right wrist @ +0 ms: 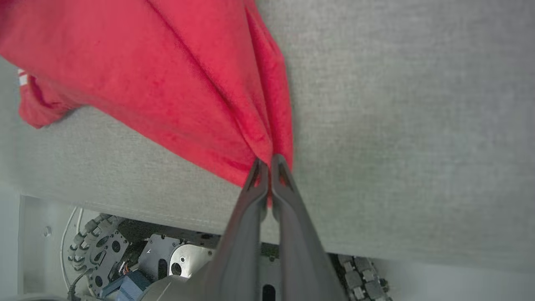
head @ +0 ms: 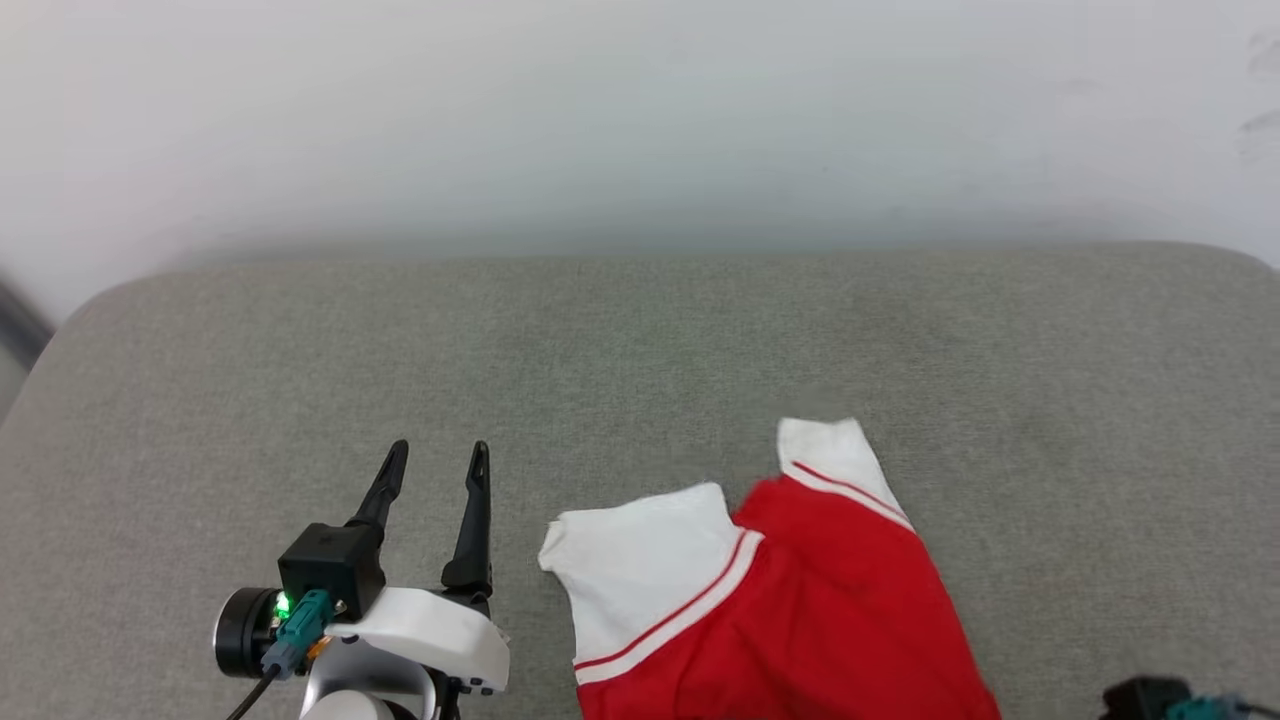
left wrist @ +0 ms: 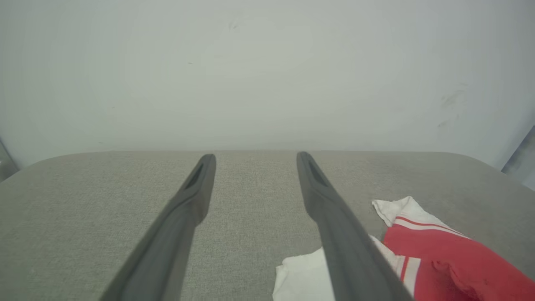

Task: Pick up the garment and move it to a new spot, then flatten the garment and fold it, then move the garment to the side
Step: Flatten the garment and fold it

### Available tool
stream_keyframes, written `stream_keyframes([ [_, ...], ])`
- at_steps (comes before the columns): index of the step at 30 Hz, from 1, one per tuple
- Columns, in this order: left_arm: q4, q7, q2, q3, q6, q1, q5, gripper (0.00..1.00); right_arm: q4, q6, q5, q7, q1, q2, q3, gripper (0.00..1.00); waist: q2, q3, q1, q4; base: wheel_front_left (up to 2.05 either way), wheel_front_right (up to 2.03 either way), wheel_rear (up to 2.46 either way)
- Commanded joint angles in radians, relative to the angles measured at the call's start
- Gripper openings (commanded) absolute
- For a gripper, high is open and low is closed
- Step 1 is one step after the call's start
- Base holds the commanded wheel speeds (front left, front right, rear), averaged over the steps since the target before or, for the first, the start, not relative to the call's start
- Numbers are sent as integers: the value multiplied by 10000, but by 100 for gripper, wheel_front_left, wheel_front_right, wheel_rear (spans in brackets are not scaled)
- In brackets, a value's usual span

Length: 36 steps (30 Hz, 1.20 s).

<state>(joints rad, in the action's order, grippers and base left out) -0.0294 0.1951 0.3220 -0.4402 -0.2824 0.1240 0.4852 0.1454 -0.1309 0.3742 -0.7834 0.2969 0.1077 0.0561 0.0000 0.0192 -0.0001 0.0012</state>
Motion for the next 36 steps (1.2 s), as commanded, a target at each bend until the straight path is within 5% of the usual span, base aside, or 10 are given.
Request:
stream_keyframes([
  [1, 10, -14, 48, 12, -39, -99, 5, 100, -106, 3, -26, 108, 111, -85, -25, 0, 0, -127, 1, -117, 0, 0, 0],
  [2, 4, -47, 56, 2, -41, -143, 24, 100, -249, 3, 30, 273, 216, -181, -37, 0, 0, -162, 1, -152, 0, 0, 0],
  [3, 5, -58, 72, -3, -48, -172, 37, 100, -386, 3, 72, 421, 291, -238, -90, 42, 0, -185, 1, -178, 0, 0, 0],
  [4, 0, -71, 88, -8, -57, -200, 66, 100, -465, 3, 145, 656, 305, -303, -159, 100, 0, -212, 1, -203, 0, 0, 0],
  [11, 44, -142, 141, 66, -180, -495, 188, 100, -333, 3, 623, 2382, -321, -414, -273, 100, 0, -363, 1, -432, 0, 0, 0],
  [21, 198, -155, 72, -56, -221, -318, 167, 100, -332, 3, 347, 3959, -1937, 236, 215, 100, 0, -196, 1, -168, 0, 0, 0],
  [27, 153, -11, -114, -193, -93, 226, 66, 100, -1259, 3, 331, 3305, -3673, 977, 176, 100, 0, 678, 1, 423, 0, 0, 0],
  [36, -300, 322, -590, -412, 257, 1207, -83, 100, -3168, 3, 939, -428, -6352, 2070, -630, 100, 0, 1726, 1, 1269, 0, 0, 0],
])
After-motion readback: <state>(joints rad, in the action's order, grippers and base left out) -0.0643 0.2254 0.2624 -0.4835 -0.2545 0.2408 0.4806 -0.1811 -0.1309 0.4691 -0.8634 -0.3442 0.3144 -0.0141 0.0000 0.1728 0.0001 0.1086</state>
